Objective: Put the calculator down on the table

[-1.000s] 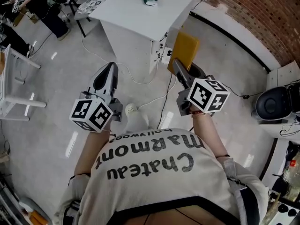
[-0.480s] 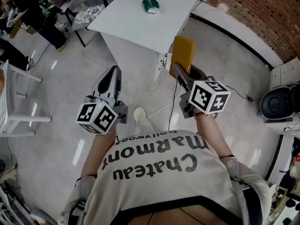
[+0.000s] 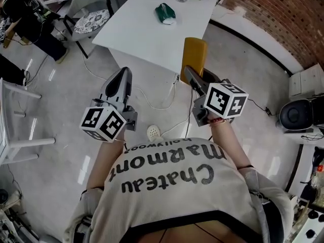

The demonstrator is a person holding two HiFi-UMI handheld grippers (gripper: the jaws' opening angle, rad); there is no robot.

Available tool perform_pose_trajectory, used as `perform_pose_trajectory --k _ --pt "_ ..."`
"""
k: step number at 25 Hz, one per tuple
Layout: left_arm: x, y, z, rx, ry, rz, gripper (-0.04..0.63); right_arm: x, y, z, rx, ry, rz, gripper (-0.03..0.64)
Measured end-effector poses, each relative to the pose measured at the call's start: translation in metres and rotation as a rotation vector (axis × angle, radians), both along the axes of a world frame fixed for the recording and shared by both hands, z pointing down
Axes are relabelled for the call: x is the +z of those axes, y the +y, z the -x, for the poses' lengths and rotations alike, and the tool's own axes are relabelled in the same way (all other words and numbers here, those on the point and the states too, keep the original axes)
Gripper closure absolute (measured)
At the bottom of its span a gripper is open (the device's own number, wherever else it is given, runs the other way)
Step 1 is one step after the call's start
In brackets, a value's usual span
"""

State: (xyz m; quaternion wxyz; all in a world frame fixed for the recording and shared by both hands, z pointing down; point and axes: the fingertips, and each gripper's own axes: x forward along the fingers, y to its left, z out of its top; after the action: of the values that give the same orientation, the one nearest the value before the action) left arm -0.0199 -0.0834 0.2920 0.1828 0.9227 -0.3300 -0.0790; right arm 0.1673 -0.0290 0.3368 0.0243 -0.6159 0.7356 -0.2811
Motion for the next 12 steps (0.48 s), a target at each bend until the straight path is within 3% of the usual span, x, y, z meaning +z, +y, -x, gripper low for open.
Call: perform_pose_trajectory --k 7,12 --pt "-0.015 -0.057 0.009 0.039 0.019 -0.049 0.594 -0.011 -0.057 0.007 0.027 0.016 -0.025 0.525" --pt "0.007 -0.086 0.026 0.051 -0.022 -0.047 0.594 0.005 -0.082 0.014 0.051 0.055 -0.002 0.526"
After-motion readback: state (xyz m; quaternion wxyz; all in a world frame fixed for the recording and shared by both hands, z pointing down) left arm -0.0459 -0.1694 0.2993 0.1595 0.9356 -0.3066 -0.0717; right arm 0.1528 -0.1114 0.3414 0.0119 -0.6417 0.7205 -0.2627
